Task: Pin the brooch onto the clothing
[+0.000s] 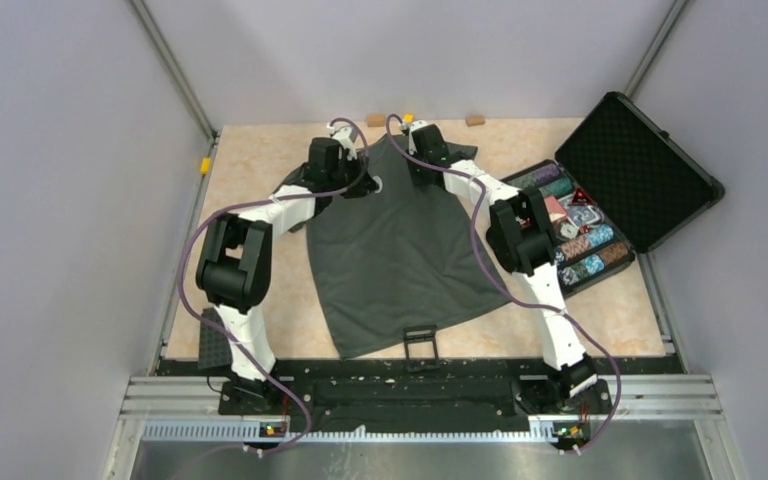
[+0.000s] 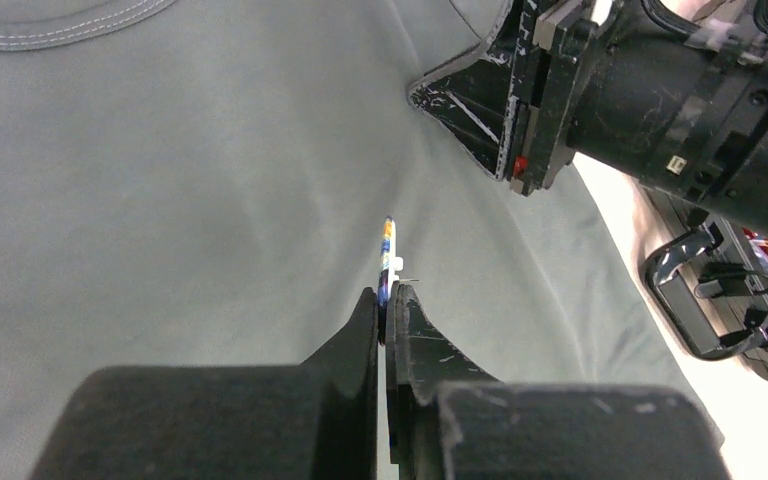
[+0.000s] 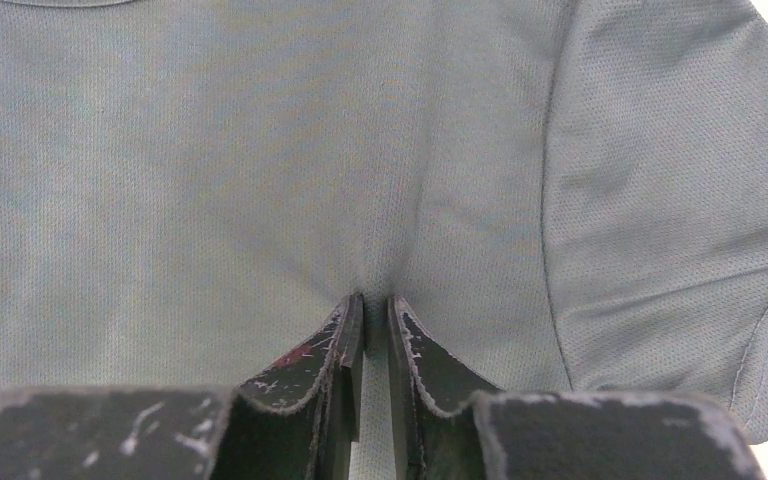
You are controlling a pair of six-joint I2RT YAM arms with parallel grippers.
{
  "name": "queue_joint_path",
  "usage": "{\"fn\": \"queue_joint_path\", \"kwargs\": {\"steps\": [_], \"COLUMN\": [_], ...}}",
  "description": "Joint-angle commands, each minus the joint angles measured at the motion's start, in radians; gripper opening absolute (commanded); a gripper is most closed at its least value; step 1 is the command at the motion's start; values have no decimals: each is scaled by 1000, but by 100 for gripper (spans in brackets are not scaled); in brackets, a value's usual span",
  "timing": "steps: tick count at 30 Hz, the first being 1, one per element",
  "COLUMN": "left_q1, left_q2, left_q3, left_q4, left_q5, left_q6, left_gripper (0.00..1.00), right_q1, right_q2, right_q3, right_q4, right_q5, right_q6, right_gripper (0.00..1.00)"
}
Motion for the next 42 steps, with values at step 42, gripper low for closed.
{"fn": "queue_joint_path", "kwargs": {"steps": [42], "left_q1": [-69], "left_q2": [440], "left_q3": [572], "left_q4": [-327], "left_q5": [-98], "left_q6": [-1], "left_gripper": [0], "right_q1": [-71], "right_q2": [-253], "right_q3": [-408], "right_q4": [553], "right_q5": [-505], "right_q6": [260], "right_gripper": [0]}}
